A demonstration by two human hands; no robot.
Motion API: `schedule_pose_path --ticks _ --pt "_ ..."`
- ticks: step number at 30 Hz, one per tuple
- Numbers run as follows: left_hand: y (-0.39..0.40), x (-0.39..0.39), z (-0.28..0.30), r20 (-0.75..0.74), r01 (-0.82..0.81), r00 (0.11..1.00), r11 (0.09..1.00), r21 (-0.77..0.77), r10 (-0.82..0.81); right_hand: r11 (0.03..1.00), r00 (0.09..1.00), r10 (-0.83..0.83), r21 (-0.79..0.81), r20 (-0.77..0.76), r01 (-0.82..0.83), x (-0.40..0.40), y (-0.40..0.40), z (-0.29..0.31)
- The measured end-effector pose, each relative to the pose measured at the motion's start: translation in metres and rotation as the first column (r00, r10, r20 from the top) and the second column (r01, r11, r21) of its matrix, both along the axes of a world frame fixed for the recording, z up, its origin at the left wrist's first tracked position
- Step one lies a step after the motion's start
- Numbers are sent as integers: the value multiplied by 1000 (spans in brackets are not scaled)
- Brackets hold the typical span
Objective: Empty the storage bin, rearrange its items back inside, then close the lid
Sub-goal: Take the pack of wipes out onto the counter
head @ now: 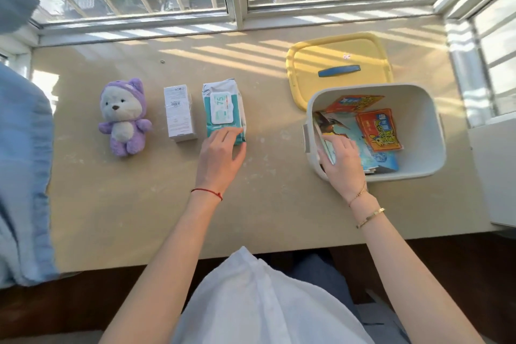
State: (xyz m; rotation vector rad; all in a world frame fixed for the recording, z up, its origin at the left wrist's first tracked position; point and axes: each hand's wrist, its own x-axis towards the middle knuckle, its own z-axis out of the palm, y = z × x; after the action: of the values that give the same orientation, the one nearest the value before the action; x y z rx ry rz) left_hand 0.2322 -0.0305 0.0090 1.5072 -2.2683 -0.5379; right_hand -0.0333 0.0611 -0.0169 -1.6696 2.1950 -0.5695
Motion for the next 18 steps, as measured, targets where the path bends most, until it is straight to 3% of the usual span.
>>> schedule_pose_path --ticks 10,18 --pt "59 -140 6 -58 -45 997 999 13 46 972 993 -118 206 27 110 -149 39 -3" --pt "69 -228 -29 -9 -114 993 985 128 116 931 989 -54 365 135 1 -196 22 -38"
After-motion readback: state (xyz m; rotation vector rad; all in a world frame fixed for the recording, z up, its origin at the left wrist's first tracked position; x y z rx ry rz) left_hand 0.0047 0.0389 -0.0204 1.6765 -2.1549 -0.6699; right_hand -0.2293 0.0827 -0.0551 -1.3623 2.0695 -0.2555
